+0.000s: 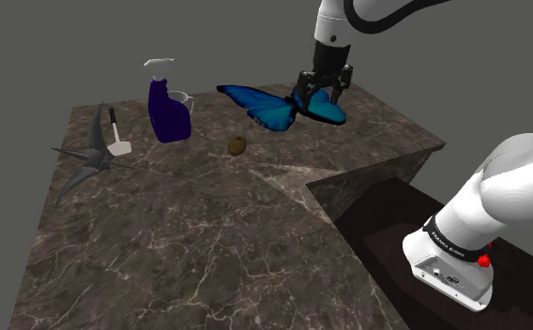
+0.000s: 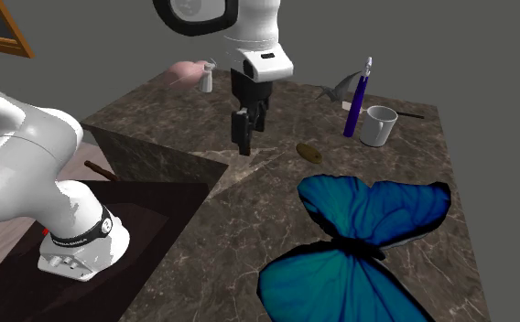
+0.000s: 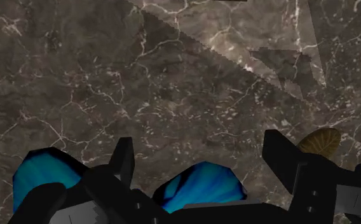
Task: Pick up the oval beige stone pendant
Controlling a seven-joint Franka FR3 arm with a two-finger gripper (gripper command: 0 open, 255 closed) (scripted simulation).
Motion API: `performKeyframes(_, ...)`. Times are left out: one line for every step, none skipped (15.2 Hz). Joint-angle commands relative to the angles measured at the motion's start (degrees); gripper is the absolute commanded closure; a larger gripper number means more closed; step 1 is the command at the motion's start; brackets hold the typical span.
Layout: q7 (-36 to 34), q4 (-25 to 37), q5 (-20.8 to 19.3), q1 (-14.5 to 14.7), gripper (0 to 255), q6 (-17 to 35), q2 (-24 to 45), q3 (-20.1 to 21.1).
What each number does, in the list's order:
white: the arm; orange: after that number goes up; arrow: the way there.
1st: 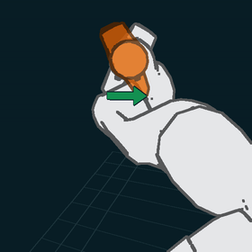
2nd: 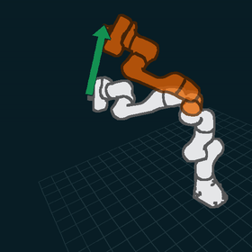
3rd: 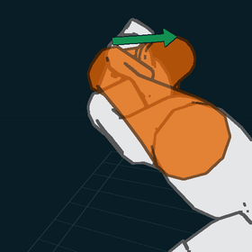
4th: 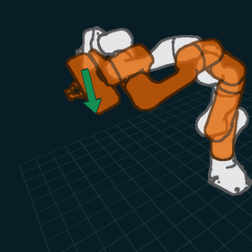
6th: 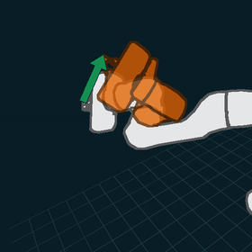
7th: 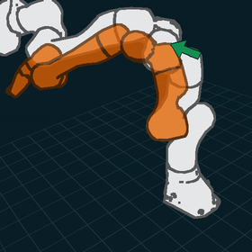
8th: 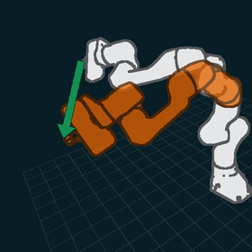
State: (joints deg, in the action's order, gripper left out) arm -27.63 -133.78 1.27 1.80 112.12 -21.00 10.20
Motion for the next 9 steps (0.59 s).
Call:
performKeyframes(-2.92, 2.11, 0.12, 0.12, 0, 1.87, 4.29, 1.36)
performKeyframes(-4.39, 3.35, 0.06, 0.21, 0, 2.6, 6.43, 2.01)
performKeyframes(-5.85, 4.67, -0.06, 0.31, 0, 3.29, 8.59, 2.63)
performKeyframes(-7.32, 6.06, -0.25, 0.42, 0, 3.91, 10.78, 3.21)
performKeyframes(-8.79, 7.53, -0.5, 0.55, 0, 4.48, 12.98, 3.74)
performKeyframes(-10.26, 9.08, -0.8, 0.71, 0, 4.98, 15.21, 4.22)
performKeyframes(-11.72, 10.71, -1.16, 0.9, 0, 5.43, 17.46, 4.65)
performKeyframes(-13.17, 12.41, -1.57, 1.12, 0, 5.8, 19.73, 5.03)
performKeyframes(-14.6, 14.19, -2.01, 1.38, 0, 6.11, 22.01, 5.35)
